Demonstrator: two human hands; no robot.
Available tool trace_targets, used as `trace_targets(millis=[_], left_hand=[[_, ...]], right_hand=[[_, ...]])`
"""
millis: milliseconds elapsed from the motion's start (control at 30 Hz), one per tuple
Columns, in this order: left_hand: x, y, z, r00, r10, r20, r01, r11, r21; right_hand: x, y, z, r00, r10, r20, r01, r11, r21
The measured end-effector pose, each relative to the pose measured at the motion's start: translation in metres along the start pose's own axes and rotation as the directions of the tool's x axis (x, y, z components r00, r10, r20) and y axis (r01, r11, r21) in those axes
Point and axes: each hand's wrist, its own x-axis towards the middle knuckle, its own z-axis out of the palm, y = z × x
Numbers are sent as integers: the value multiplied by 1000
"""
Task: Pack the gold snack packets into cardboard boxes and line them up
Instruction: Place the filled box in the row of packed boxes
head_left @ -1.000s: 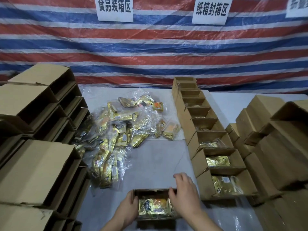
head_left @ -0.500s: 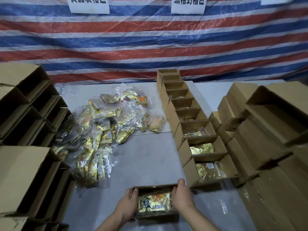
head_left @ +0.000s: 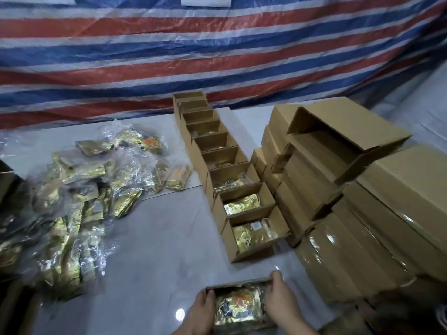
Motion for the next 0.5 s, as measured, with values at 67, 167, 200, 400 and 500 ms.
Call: trace_targets(millis=[67, 167, 200, 400, 500], left_hand=[[7, 16, 18, 998, -20, 66, 24, 998, -51], [15, 40, 35, 975, -90, 203, 136, 964, -229], [16, 47, 38, 959, -110, 261, 192, 930, -313], [23, 75, 52, 903, -161, 398, 348, 817, -460], [26, 87, 59, 902, -146, 406, 354, 789, -503]], right_hand=[[12, 15, -17, 999, 35, -4, -36, 999, -17], [35, 27, -39, 998, 69, -3, -69, 998, -13], [44, 30, -45, 997, 76, 1, -76, 997, 2], [84, 34, -69, 996, 93, 4, -93, 994, 61], [98, 34, -77, 993, 114, 21, -115, 989, 88]])
